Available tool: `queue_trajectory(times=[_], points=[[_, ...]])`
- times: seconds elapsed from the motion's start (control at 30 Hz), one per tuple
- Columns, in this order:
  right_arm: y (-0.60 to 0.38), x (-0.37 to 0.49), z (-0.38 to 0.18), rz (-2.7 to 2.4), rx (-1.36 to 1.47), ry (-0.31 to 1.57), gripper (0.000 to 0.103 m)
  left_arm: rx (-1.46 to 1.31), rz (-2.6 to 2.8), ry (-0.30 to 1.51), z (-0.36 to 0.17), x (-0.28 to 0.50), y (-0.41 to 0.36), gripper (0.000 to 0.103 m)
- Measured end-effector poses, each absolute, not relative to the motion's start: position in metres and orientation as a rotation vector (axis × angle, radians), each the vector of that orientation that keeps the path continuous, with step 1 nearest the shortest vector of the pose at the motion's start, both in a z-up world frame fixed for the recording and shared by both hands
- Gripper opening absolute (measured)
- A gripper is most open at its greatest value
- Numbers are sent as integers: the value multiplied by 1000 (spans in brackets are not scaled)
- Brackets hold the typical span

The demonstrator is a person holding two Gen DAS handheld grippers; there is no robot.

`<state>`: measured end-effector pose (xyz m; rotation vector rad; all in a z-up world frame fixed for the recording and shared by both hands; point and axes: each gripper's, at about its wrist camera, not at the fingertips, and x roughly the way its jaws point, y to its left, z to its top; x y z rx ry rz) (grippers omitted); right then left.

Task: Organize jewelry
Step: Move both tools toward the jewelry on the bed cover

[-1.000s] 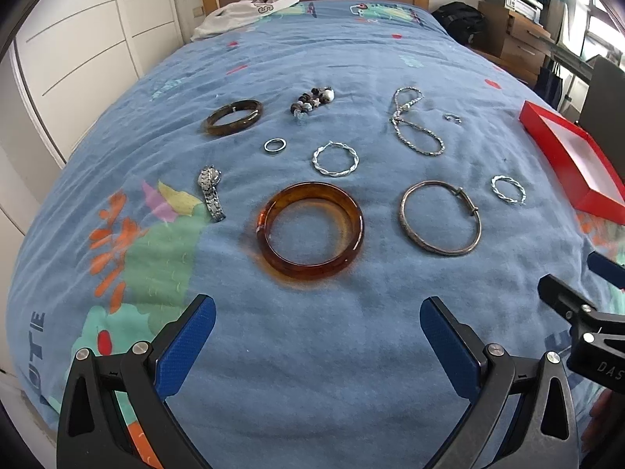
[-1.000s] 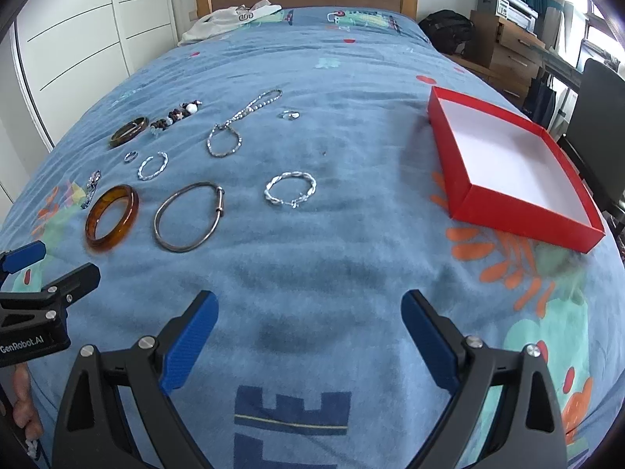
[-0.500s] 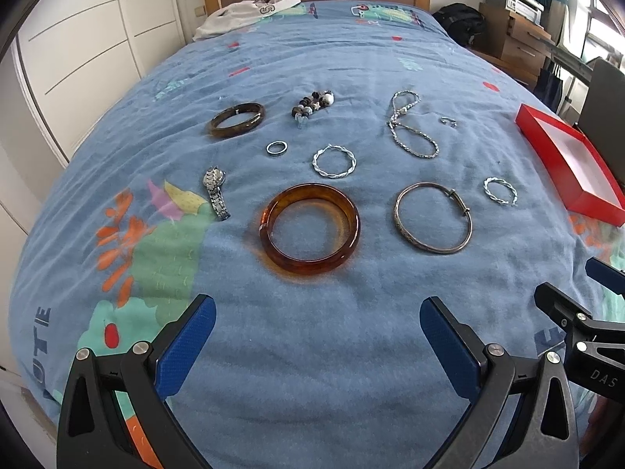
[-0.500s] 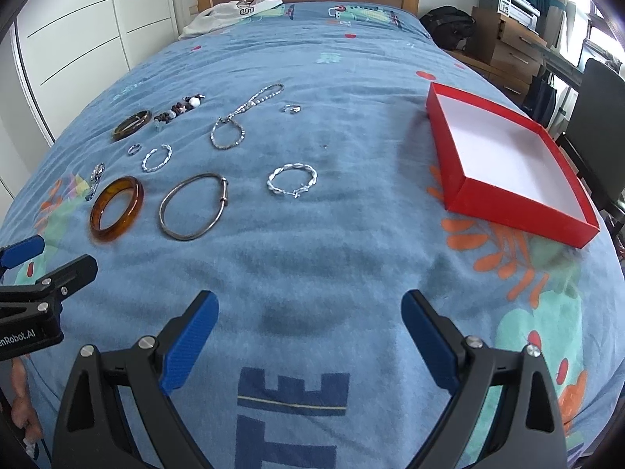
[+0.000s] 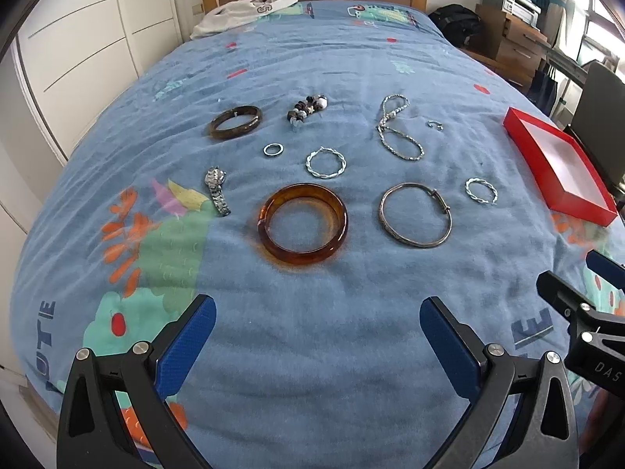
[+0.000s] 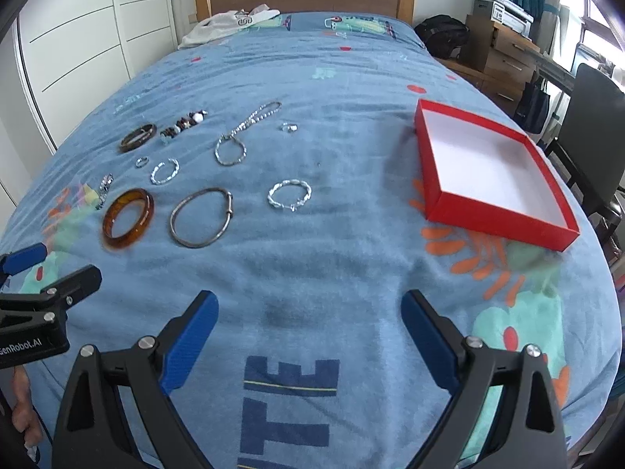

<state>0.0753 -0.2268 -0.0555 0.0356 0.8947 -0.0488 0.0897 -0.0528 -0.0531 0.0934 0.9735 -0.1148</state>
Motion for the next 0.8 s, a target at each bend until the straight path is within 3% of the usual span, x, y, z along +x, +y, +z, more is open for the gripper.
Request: queue_trajectory(times=[0.47,0.8], points=[[-242,77,-36,-95,66,850,96,16,-8,973,-51,101,2,102],[-240,94,-46,-33,50,854,93,26,-43,977,-66,112,-10,102]])
